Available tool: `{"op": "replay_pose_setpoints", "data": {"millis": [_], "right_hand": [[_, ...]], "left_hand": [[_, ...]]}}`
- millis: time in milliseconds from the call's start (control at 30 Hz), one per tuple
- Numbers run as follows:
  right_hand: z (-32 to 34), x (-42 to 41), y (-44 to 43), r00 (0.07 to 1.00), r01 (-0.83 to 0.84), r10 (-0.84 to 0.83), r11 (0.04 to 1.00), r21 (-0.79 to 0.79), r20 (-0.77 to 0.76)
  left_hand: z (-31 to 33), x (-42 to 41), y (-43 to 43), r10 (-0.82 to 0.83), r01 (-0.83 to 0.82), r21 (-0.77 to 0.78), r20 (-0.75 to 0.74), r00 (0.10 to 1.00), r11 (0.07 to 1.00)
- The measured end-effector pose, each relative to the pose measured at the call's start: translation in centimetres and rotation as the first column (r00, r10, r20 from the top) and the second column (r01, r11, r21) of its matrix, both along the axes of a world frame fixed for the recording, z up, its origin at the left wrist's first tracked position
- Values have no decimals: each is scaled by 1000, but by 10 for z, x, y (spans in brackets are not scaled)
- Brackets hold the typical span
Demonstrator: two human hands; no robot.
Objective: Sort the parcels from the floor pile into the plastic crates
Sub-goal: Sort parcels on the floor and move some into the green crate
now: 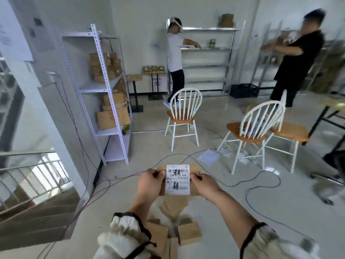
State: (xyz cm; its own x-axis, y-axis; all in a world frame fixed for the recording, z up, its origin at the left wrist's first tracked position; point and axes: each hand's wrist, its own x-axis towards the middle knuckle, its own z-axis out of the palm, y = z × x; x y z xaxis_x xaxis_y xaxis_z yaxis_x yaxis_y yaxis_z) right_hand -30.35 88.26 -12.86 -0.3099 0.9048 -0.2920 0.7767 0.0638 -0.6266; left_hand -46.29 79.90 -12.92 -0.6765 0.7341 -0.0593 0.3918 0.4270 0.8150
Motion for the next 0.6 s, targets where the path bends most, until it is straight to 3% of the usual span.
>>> {"op": "replay_pose_setpoints", "data": {"millis": [367, 600], "right_hand": [[44, 93, -55, 962, 258, -257, 966, 3, -95], [70, 200, -85, 854, 517, -505, 850, 103, -126]], "left_hand": [[41, 71, 1, -277, 277, 84, -12, 961, 957], [66, 179, 12, -496, 501, 169, -75, 865, 849]]}}
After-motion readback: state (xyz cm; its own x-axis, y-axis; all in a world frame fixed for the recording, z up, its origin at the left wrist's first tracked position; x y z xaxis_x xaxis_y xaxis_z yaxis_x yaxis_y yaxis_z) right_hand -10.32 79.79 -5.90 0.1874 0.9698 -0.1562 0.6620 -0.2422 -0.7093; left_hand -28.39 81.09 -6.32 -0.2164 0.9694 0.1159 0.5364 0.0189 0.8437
